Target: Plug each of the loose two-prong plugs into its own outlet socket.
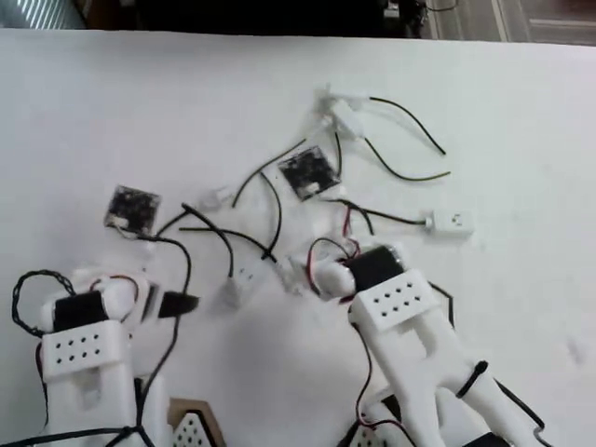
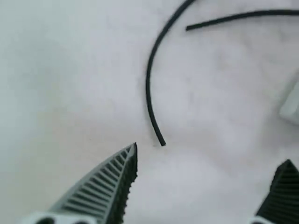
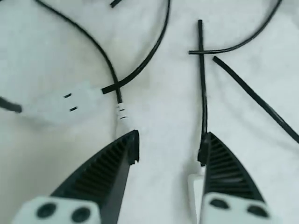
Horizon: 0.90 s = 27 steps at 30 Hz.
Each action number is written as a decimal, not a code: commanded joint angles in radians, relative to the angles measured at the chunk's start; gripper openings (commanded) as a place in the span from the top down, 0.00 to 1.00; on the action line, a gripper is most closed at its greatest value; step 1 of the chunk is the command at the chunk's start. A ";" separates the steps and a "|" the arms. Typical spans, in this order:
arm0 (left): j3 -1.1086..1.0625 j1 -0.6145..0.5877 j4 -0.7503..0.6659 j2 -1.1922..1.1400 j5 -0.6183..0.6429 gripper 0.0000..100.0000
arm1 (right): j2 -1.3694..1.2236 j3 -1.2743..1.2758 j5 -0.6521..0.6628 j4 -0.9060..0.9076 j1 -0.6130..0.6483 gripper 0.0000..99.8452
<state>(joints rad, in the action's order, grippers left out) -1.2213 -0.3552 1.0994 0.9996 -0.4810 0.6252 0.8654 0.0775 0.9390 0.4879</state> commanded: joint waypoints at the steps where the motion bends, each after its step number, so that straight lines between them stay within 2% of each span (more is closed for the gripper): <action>1: 0.008 0.116 0.049 0.022 -0.018 0.57 | 0.035 0.043 -0.021 -0.099 -0.045 0.80; 5: 0.005 0.251 0.038 0.016 0.051 0.57 | 0.035 0.068 -0.021 -0.128 -0.045 0.80; 9: -0.025 0.377 -0.048 0.015 0.166 0.57 | 0.035 0.068 -0.023 -0.128 -0.062 0.80; 13: -0.110 0.479 -0.153 0.015 0.175 0.58 | 0.035 0.068 -0.026 -0.128 -0.087 0.80; 19: -0.121 0.495 -0.215 0.013 0.229 0.58 | 0.035 0.068 -0.028 -0.128 -0.094 0.80; 22: -0.123 0.496 -0.258 -0.004 0.226 0.62 | 0.035 0.068 -0.029 -0.128 -0.094 0.80; 27: -0.048 0.496 -0.311 -0.197 0.226 0.63 | 0.035 0.069 -0.029 -0.125 -0.094 0.80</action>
<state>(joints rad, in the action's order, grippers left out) -1.3487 0.1266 0.8232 0.9383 -0.2662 0.6252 0.9406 0.0560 0.8286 0.4035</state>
